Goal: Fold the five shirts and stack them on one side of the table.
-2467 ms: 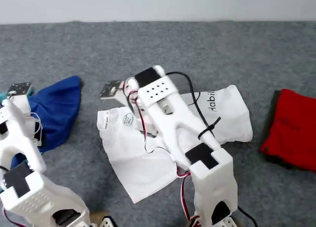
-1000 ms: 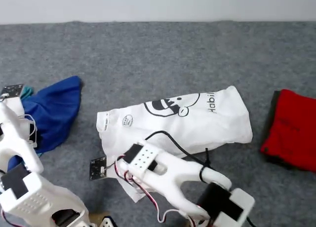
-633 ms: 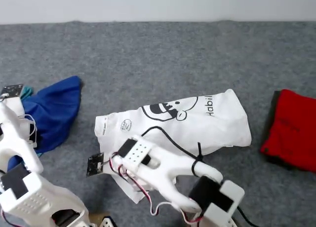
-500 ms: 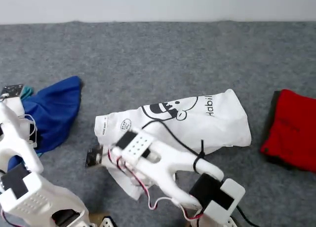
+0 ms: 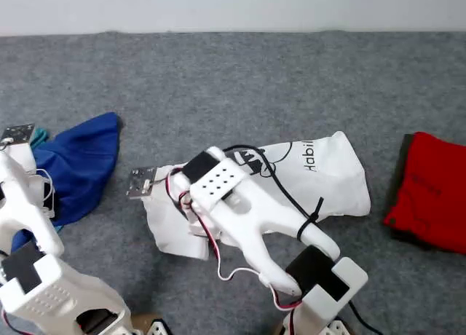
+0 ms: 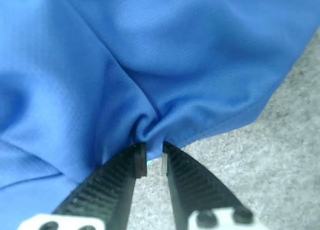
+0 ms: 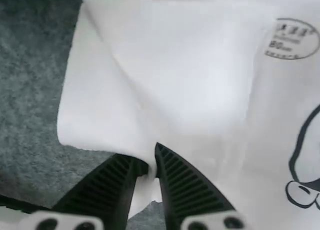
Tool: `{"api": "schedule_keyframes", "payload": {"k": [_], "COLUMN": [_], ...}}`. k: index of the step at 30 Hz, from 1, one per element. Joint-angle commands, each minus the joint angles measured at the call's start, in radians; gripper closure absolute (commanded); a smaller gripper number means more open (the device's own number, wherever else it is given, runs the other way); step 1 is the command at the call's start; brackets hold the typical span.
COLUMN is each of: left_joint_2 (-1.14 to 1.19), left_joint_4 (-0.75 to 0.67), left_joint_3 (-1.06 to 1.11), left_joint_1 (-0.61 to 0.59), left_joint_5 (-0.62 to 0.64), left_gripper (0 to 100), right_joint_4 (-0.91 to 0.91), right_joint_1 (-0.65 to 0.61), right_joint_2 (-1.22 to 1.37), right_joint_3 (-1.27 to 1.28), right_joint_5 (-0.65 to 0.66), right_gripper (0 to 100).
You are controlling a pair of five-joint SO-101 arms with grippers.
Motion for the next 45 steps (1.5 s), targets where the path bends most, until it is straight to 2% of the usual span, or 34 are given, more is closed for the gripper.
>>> {"api": "schedule_keyframes", "payload": {"k": [1, 4, 7, 10, 24, 30, 35, 37, 40, 45], "left_joint_2": [-0.005, -0.005, -0.005, -0.005, -0.005, -0.005, -0.005, -0.005, -0.005, -0.005], "left_joint_4": [-0.014, -0.014, -0.014, -0.014, -0.014, -0.014, -0.014, -0.014, -0.014, -0.014], "left_joint_3": [-0.039, -0.039, -0.039, -0.038, -0.035, -0.035, -0.035, -0.035, -0.035, -0.035], "left_joint_1": [0.0, 0.0, 0.0, 0.0, 0.002, 0.002, 0.002, 0.002, 0.002, 0.002], "left_joint_5": [-0.011, -0.011, -0.011, -0.011, -0.011, -0.011, -0.011, -0.011, -0.011, -0.011], "left_gripper": [93, 93, 93, 93, 93, 93, 93, 93, 93, 93], "right_joint_4": [-0.031, -0.048, -0.053, -0.05, -0.042, 0.156, 0.357, 0.381, 0.377, 0.374], "right_joint_1": [0.025, 0.038, 0.058, 0.084, 0.17, 0.17, 0.166, 0.157, 0.136, 0.027], "right_joint_2": [-0.004, 0.007, 0.039, 0.077, 0.338, 0.375, 0.375, 0.363, 0.262, 0.045], "right_joint_3": [-0.044, -0.044, -0.057, -0.101, -0.454, -0.598, -0.689, -0.675, -0.554, -0.287], "right_joint_5": [-0.008, -0.008, -0.009, -0.072, -0.146, -0.158, -0.158, -0.161, -0.157, -0.133], "right_gripper": [97.6, 96.1, 89.1, 84.6, 83.0, 83.8, 95.7, 99.1, 98.8, 98.6]}}
